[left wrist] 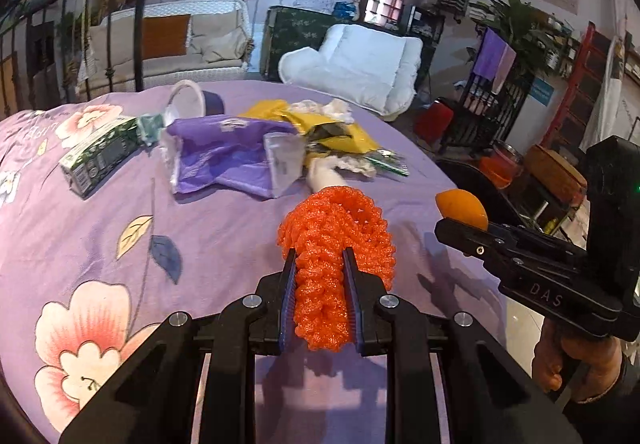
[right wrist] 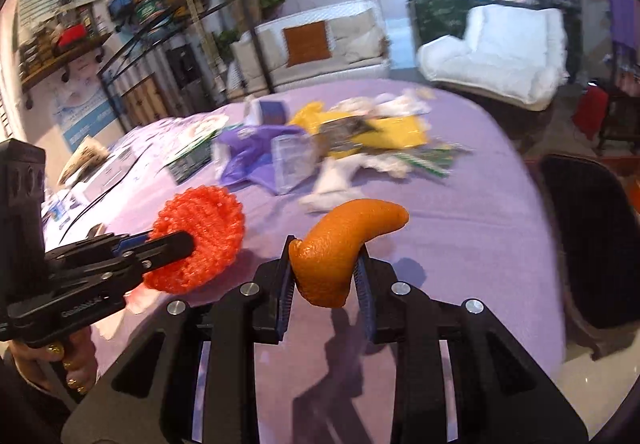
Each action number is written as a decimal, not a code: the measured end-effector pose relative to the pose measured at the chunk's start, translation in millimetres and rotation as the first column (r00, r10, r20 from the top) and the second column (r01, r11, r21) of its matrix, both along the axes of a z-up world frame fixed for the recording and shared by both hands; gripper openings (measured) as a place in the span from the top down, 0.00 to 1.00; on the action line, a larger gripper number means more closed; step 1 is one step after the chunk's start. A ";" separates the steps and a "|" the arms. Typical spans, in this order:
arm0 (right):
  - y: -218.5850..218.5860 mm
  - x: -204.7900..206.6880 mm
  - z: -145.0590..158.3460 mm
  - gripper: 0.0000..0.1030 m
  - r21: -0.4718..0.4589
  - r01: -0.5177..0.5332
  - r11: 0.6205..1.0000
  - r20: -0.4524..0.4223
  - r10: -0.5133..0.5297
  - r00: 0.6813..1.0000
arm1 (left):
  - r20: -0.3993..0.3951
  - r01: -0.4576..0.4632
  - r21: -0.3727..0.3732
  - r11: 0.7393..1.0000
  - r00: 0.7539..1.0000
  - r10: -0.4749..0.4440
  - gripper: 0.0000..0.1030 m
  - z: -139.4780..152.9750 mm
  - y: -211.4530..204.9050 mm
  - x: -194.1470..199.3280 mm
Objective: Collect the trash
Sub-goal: 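Carry the sweet potato over the black bin and open the right gripper, then lower the orange net into the black bin and open the left gripper, then grasp the green milk carton with the left gripper while the right gripper approaches the purple bag, then grasp the purple plastic bag with the right gripper and lift it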
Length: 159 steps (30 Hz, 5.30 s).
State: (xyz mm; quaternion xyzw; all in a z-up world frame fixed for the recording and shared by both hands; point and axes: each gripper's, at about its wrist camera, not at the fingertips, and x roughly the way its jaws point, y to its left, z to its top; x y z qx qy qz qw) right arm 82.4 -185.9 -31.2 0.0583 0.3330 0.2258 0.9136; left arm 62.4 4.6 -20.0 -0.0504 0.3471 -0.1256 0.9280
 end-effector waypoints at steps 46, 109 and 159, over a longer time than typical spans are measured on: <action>-214.8 103.5 -79.4 0.37 -0.167 0.519 0.838 -0.205 -0.544 0.814 | -0.082 0.413 -0.006 0.911 0.907 -0.412 0.78 -1.1 -184.0 62.8; -168.0 -19.9 -12.0 0.13 -0.060 0.527 0.848 0.015 -0.527 0.850 | 0.040 0.177 0.086 0.981 0.983 -0.180 0.14 10.5 -131.7 54.6; 207.9 135.3 22.9 0.35 -0.503 -0.449 0.739 0.023 0.530 0.848 | -0.228 -0.055 0.367 0.929 0.962 0.147 0.53 -27.9 188.6 165.6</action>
